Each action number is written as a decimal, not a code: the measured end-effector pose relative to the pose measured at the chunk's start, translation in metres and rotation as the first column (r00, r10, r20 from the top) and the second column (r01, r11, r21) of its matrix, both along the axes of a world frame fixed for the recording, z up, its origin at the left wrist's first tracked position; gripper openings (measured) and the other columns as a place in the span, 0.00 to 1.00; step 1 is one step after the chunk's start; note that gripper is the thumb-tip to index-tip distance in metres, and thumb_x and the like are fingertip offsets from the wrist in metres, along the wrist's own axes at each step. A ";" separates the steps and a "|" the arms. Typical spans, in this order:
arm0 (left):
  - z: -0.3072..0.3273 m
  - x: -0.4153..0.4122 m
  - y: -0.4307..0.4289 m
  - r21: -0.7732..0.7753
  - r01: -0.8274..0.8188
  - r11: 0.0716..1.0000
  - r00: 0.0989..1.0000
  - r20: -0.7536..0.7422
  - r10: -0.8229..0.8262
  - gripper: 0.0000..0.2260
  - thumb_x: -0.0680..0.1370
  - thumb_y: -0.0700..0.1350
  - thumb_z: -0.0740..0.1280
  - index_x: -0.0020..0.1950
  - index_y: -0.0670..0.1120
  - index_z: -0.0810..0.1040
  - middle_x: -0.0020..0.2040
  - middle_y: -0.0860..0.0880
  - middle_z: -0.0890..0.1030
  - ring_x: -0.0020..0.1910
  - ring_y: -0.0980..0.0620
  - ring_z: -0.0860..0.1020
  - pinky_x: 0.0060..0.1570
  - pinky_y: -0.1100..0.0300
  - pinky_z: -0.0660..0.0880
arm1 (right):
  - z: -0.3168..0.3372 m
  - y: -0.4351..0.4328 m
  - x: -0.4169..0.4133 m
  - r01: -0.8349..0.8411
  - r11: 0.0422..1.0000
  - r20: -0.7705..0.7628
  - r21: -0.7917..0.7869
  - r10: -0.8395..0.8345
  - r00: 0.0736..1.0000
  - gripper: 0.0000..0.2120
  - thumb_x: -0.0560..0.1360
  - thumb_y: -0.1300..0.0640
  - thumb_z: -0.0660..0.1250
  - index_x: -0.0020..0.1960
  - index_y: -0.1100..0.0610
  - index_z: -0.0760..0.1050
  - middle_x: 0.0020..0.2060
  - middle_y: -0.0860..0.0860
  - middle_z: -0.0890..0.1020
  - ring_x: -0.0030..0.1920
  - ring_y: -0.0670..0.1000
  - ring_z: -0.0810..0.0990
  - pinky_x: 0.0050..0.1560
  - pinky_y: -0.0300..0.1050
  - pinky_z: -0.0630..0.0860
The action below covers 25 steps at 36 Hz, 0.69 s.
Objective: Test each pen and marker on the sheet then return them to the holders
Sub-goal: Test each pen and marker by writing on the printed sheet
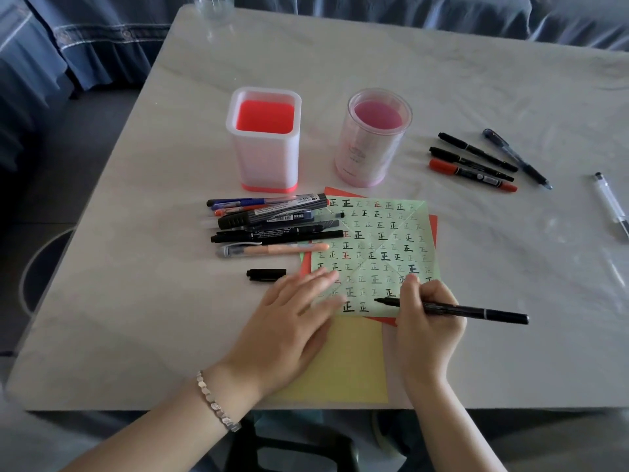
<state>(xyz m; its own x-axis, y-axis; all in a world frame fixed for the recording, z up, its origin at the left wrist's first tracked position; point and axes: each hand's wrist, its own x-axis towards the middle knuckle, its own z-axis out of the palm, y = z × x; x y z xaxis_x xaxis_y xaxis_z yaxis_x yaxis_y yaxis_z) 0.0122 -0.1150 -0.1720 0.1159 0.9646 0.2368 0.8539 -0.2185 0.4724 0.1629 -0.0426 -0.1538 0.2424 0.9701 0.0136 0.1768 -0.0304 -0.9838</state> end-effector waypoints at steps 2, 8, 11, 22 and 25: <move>0.001 -0.004 0.000 0.043 -0.152 0.987 0.987 -0.038 0.153 0.15 0.76 0.39 0.64 0.62 0.45 0.73 0.62 0.43 0.76 0.62 0.48 0.69 0.64 0.55 0.61 | 0.002 0.003 0.006 -0.026 0.999 0.010 -0.022 0.026 1.000 0.18 0.74 0.58 0.66 0.27 0.57 0.66 0.19 0.44 0.69 0.25 0.44 0.66 0.28 0.36 0.65; 0.003 -0.029 -0.001 0.111 -0.409 0.906 0.903 -0.093 0.419 0.12 0.75 0.39 0.64 0.58 0.38 0.76 0.52 0.43 0.76 0.53 0.47 0.70 0.54 0.55 0.65 | 0.012 0.010 0.024 -0.123 0.989 0.056 -0.085 0.128 0.990 0.14 0.73 0.55 0.67 0.31 0.59 0.70 0.19 0.46 0.71 0.24 0.44 0.67 0.26 0.32 0.65; 0.003 -0.038 -0.002 0.070 -0.425 0.902 0.899 -0.086 0.430 0.10 0.74 0.39 0.69 0.54 0.37 0.78 0.48 0.43 0.76 0.50 0.48 0.70 0.52 0.55 0.69 | 0.020 0.012 0.028 -0.183 0.977 0.043 -0.108 0.188 0.981 0.14 0.73 0.56 0.67 0.31 0.60 0.70 0.20 0.46 0.70 0.23 0.43 0.66 0.25 0.32 0.64; 0.053 -0.007 0.005 -0.298 -0.346 0.890 0.776 0.443 0.450 0.07 0.78 0.45 0.62 0.49 0.58 0.71 0.47 0.64 0.75 0.48 0.66 0.74 0.45 0.77 0.67 | 0.063 0.004 0.022 -0.395 0.905 -0.343 -0.160 0.324 0.881 0.21 0.73 0.44 0.58 0.33 0.55 0.81 0.31 0.60 0.83 0.30 0.52 0.78 0.32 0.38 0.76; 0.068 0.004 0.009 -0.290 -0.227 0.930 0.748 0.560 0.357 0.04 0.76 0.49 0.63 0.48 0.59 0.73 0.45 0.63 0.79 0.47 0.66 0.76 0.45 0.74 0.70 | 0.073 0.003 0.022 -0.424 0.896 -0.412 -0.134 0.339 0.846 0.19 0.69 0.45 0.58 0.32 0.55 0.80 0.30 0.61 0.82 0.29 0.52 0.77 0.31 0.38 0.74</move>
<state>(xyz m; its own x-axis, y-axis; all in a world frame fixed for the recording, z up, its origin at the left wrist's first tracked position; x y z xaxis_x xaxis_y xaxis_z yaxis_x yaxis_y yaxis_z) 0.0166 -0.1061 -0.1040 -0.2802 0.9594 -0.0312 0.3930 0.1443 0.9081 0.1844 -0.0396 -0.0811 -0.2020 0.9549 -0.2177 -0.1563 -0.2508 -0.9553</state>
